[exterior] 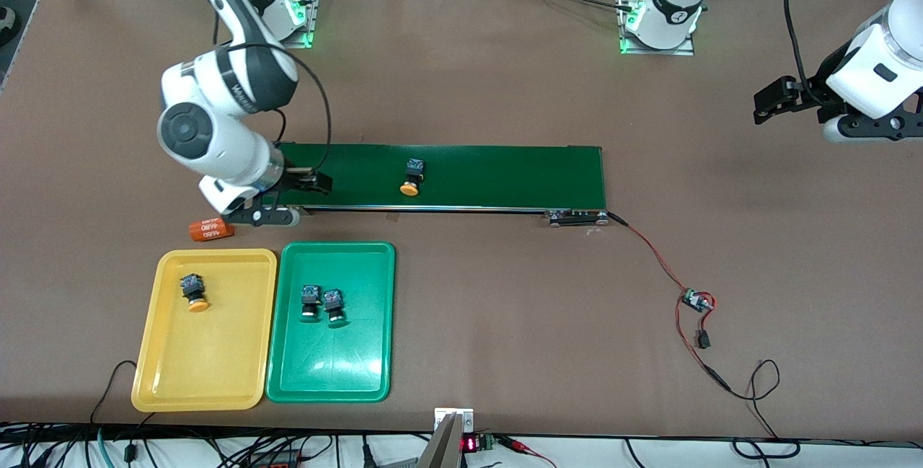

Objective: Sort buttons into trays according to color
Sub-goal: 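Move the right gripper back to the belt over the second yellow button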

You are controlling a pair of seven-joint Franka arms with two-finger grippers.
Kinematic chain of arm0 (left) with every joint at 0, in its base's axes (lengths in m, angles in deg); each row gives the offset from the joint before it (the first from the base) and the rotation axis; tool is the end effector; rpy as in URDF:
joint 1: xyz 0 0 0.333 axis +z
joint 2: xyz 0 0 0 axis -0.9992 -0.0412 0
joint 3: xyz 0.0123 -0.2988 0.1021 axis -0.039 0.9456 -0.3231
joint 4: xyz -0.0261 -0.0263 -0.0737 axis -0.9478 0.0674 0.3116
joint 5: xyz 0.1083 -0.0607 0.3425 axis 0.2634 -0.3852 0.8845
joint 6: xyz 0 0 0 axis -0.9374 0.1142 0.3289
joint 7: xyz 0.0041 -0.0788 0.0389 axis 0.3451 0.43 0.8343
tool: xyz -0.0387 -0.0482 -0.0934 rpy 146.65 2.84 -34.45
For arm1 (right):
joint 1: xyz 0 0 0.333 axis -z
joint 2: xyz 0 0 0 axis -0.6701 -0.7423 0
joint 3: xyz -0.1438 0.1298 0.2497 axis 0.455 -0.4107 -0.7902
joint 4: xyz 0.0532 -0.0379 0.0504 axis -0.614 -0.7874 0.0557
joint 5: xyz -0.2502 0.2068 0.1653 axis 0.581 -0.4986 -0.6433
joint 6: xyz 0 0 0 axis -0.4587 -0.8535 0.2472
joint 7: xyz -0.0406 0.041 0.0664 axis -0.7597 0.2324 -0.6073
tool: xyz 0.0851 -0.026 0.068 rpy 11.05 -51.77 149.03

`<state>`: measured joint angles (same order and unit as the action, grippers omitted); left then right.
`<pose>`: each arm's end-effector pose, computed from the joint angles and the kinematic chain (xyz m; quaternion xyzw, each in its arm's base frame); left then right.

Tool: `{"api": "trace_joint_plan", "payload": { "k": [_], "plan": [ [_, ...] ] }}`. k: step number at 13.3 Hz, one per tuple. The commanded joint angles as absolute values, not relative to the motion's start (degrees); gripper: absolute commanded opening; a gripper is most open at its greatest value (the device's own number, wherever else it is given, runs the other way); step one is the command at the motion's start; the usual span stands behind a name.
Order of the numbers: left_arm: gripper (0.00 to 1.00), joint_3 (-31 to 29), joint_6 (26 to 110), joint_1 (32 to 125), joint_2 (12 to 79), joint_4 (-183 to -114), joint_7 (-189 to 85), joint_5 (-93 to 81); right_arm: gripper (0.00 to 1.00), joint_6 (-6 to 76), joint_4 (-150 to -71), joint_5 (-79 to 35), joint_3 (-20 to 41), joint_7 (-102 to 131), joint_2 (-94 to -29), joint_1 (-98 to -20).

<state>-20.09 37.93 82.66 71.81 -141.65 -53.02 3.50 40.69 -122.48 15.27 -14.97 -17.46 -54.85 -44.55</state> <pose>0.5114 -0.0356 0.5977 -0.9986 -0.0122 0.0511 0.0093 0.5381 0.2132 0.3505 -0.9971 0.0397 0.0605 0.0233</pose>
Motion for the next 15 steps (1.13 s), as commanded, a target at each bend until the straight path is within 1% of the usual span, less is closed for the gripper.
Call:
{"api": "trace_joint_plan", "payload": {
  "k": [1,3,6,9,15],
  "plan": [
    [1.0,-20.1,36.6,82.7,71.9,-140.6,-52.7,4.5,1.0,42.7,-126.0,14.9,-15.0,-24.0,-51.8,-48.0],
    [1.0,-20.1,36.6,82.7,71.9,-140.6,-52.7,4.5,1.0,45.0,-126.9,15.1,-15.0,-25.6,-51.9,-50.1],
    [1.0,-20.1,36.6,82.7,71.9,-140.6,-52.7,4.5,1.0,46.3,-127.2,21.0,-15.3,-26.8,-53.9,-52.6],
    [1.0,-20.1,36.6,82.7,71.9,-140.6,-52.7,4.5,1.0,49.4,-127.1,21.3,-15.3,-30.6,-55.2,-53.7],
    [1.0,-20.1,36.5,82.7,71.9,-140.6,-52.6,4.5,1.0,50.7,-127.1,21.3,-15.3,-31.9,-56.8,-54.4]
  ]
}}
